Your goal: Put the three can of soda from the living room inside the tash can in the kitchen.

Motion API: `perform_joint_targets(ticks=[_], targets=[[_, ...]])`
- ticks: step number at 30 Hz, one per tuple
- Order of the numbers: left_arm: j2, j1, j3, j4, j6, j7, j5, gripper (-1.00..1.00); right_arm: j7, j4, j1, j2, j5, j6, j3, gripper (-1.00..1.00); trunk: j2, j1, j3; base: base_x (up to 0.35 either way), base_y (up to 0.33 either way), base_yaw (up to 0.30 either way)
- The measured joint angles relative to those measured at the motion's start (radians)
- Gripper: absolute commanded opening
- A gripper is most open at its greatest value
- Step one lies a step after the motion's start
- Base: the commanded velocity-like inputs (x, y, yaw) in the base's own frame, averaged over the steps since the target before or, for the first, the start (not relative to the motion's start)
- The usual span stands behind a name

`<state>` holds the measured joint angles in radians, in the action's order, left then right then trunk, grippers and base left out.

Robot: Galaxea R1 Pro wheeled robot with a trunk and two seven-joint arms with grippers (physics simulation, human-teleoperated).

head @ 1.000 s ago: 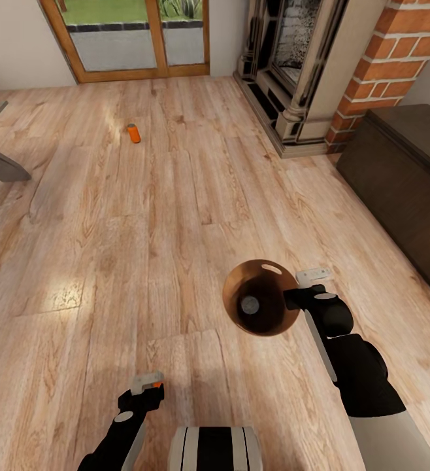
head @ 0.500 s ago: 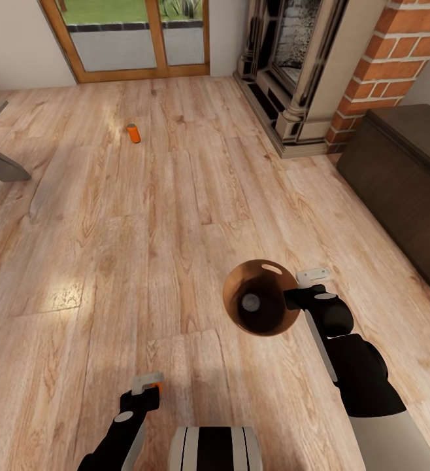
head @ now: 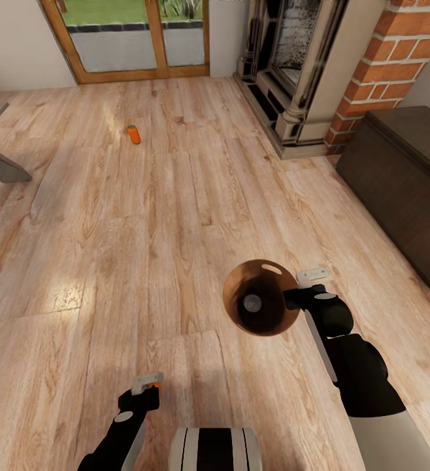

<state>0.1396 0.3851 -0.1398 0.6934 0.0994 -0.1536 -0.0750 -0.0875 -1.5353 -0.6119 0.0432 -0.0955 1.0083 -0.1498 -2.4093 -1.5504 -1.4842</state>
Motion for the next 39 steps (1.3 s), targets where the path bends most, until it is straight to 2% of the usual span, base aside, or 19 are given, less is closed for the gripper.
perform_joint_targets(ticks=[27,39], targets=[[0.000,0.000,0.000,0.005,0.000,0.000,-0.002,-1.00,0.000,0.000,0.000,0.000,0.000,0.000,-0.001,-1.00,0.189,0.104,0.086,0.000,0.000,0.000],[0.000,0.000,0.000,0.011,0.001,0.049,-0.001,-1.00,0.000,0.000,0.002,-0.003,0.001,0.000,-0.004,-1.00,0.273,0.149,0.141,0.000,0.000,0.000]])
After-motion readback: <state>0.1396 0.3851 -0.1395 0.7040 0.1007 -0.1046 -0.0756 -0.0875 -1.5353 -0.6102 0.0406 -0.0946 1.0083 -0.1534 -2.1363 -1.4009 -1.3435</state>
